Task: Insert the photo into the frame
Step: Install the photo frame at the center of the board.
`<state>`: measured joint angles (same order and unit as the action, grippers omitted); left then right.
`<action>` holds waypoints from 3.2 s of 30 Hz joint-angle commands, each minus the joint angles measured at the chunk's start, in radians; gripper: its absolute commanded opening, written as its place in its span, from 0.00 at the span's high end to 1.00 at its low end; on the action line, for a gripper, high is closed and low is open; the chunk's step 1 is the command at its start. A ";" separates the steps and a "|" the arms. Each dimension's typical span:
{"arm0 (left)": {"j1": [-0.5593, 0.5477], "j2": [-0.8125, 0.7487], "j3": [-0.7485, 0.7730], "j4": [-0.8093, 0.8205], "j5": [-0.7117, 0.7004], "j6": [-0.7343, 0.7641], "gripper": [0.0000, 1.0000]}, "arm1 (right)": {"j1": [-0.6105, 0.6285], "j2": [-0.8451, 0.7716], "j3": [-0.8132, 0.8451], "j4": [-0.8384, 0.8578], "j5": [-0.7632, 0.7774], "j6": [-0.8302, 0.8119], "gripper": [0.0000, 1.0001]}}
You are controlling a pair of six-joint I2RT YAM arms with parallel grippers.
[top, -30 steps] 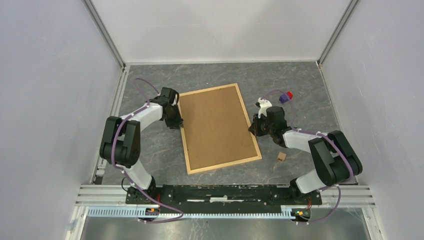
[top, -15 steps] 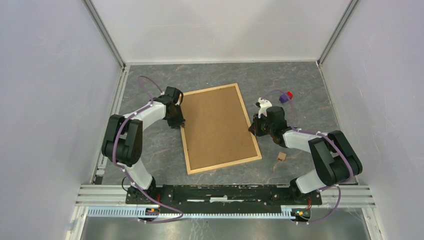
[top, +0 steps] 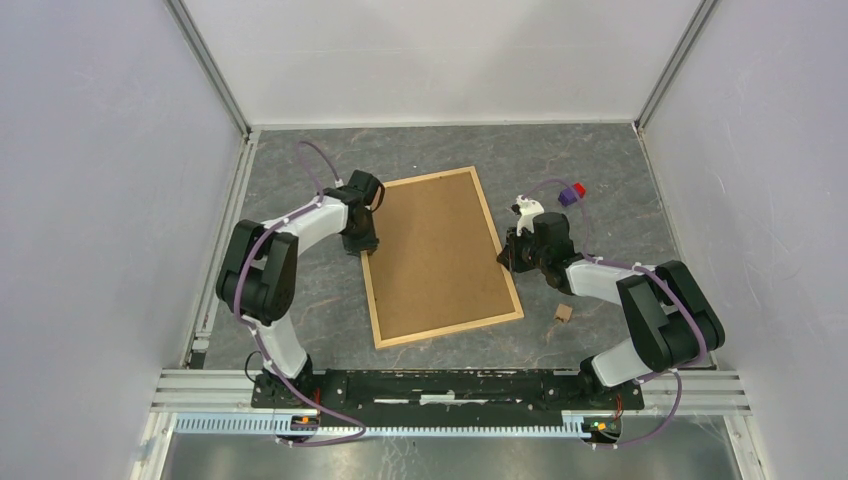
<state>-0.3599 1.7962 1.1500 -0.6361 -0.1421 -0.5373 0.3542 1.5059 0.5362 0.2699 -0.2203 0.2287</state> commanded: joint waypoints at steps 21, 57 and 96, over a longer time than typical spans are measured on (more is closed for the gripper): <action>0.273 0.075 0.272 0.045 0.290 0.078 0.60 | 0.020 0.041 -0.033 -0.144 -0.035 -0.032 1.00; 0.260 0.292 0.383 0.036 0.212 0.073 0.57 | 0.019 0.045 -0.033 -0.139 -0.050 -0.031 1.00; 0.302 0.240 0.331 0.076 0.296 0.135 0.54 | 0.019 0.045 -0.034 -0.135 -0.060 -0.031 1.00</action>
<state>-0.0380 2.0335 1.4685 -0.5537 0.1837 -0.4500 0.3531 1.5070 0.5362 0.2726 -0.2279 0.2256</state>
